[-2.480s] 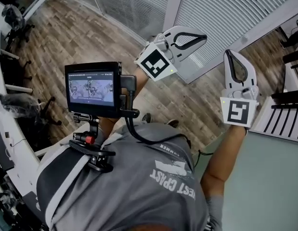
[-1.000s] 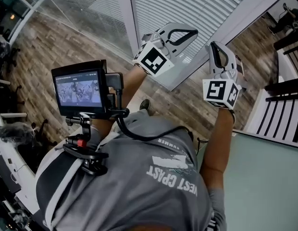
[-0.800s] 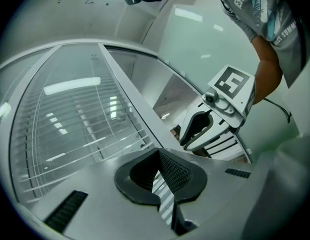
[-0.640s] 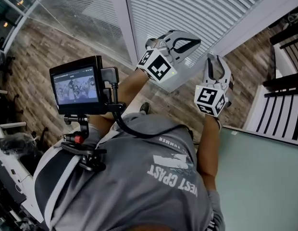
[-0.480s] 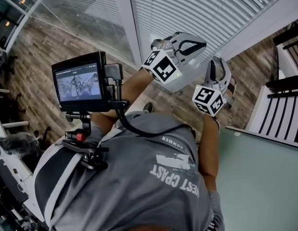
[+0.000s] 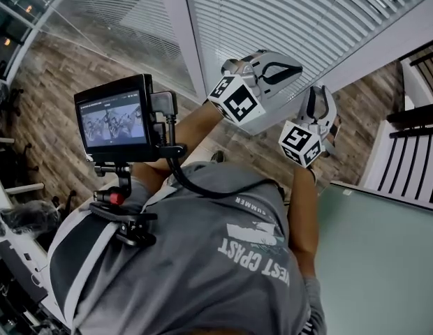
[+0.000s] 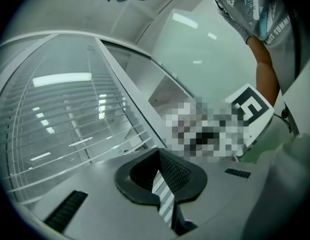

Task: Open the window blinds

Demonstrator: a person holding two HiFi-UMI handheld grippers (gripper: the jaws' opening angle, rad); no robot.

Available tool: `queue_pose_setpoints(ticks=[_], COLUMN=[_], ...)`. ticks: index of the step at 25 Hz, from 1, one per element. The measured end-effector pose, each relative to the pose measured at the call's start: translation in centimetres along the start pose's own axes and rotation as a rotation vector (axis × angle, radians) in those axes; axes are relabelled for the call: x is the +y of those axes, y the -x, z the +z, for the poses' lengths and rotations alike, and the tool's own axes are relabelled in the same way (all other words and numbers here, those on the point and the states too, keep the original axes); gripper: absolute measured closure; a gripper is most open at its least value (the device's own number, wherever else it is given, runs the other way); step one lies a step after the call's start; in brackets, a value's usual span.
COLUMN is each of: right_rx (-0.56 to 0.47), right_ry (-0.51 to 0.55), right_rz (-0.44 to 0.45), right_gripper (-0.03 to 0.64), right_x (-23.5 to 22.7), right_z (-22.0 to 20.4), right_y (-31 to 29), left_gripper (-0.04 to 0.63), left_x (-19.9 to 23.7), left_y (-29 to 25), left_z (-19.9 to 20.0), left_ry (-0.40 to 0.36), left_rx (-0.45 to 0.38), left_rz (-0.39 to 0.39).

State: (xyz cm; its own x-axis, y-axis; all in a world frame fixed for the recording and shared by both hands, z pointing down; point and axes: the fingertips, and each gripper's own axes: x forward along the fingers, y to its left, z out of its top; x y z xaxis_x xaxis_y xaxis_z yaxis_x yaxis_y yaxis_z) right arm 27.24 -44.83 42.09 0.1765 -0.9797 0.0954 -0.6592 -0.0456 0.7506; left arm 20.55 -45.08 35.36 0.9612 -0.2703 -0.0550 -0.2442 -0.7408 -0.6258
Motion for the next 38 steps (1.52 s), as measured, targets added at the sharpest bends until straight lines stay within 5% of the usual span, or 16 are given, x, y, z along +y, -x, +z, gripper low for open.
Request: queue_pose_setpoints(ticks=[3, 8, 10, 12, 16, 19, 34, 38], right_rx=[-0.025, -0.069, -0.069, -0.03, 0.129, 0.127, -0.052, -0.02], right_ry=[-0.332, -1.028, -1.117, -0.888, 0.103, 0.435, 0.647, 0.574], right_rz=[0.04, 0.118, 0.139, 0.142, 0.067, -0.009, -0.013, -0.002], right_gripper=[0.512, 0.512, 0.512, 0.512, 0.496, 0.491, 0.463, 0.492], right_x=[-0.5, -2.1, -2.3, -1.8, 0.2, 0.1, 1.8, 1.5], right_z=[-0.1, -1.1, -1.2, -1.2, -2.0, -2.4, 1.5, 1.2], right_y=[0.3, 0.4, 0.2, 0.1, -0.2, -0.2, 1.9, 1.0], left_gripper=[0.592, 0.592, 0.592, 0.592, 0.592, 0.592, 0.592, 0.592], left_x=[-0.1, 0.0, 0.1, 0.1, 0.1, 0.2, -0.5, -0.3], left_y=[0.0, 0.0, 0.0, 0.1, 0.0, 0.0, 0.0, 0.1], left_z=[0.0, 0.2, 0.2, 0.1, 0.0, -0.1, 0.1, 0.0], left_ry=[0.005, 0.006, 0.005, 0.006, 0.005, 0.01, 0.023, 0.028], left_rx=[-0.005, -0.011, -0.013, -0.012, -0.008, -0.006, -0.01, -0.01], left_rz=[-0.001, 0.002, 0.004, 0.003, 0.003, 0.006, -0.008, 0.0])
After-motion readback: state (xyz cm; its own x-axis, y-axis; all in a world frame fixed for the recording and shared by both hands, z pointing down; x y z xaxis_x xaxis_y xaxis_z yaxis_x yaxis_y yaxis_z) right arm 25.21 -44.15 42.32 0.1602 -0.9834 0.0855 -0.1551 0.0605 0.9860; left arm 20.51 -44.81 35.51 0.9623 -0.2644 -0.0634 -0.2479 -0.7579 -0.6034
